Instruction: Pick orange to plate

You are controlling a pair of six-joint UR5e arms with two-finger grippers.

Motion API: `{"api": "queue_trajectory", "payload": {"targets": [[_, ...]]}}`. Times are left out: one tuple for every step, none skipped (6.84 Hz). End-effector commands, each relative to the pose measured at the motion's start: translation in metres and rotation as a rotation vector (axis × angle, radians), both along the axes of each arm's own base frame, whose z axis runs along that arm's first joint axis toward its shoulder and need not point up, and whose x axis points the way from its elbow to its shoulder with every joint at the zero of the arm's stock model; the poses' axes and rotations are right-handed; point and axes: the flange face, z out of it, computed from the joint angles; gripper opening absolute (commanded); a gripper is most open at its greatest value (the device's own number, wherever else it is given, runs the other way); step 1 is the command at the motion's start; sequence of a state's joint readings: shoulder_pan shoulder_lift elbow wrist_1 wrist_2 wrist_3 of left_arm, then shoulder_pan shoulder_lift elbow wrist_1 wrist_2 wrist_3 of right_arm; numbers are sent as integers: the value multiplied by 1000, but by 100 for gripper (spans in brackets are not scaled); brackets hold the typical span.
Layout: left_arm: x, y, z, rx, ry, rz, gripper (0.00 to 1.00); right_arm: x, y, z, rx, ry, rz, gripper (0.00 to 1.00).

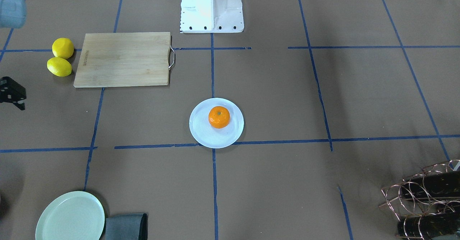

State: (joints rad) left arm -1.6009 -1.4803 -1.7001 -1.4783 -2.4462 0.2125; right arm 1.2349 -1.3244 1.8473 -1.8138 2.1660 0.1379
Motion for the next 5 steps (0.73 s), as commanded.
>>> {"api": "queue_trajectory", "payload": {"targets": [[-1, -2, -4, 12, -12, 0, 100, 79, 48, 90, -100, 5, 109, 100], [0, -4, -7, 20, -12, 2, 100, 100, 70, 120, -161, -1, 139, 100], [-1, -1, -8, 23, -11, 0, 100, 109, 92, 149, -173, 12, 90, 100], [-1, -1, -6, 19, -12, 0, 100, 124, 106, 163, -160, 7, 93, 100], [-1, 0, -7, 20, -11, 0, 100, 126, 118, 173, -135, -15, 96, 100]]}}
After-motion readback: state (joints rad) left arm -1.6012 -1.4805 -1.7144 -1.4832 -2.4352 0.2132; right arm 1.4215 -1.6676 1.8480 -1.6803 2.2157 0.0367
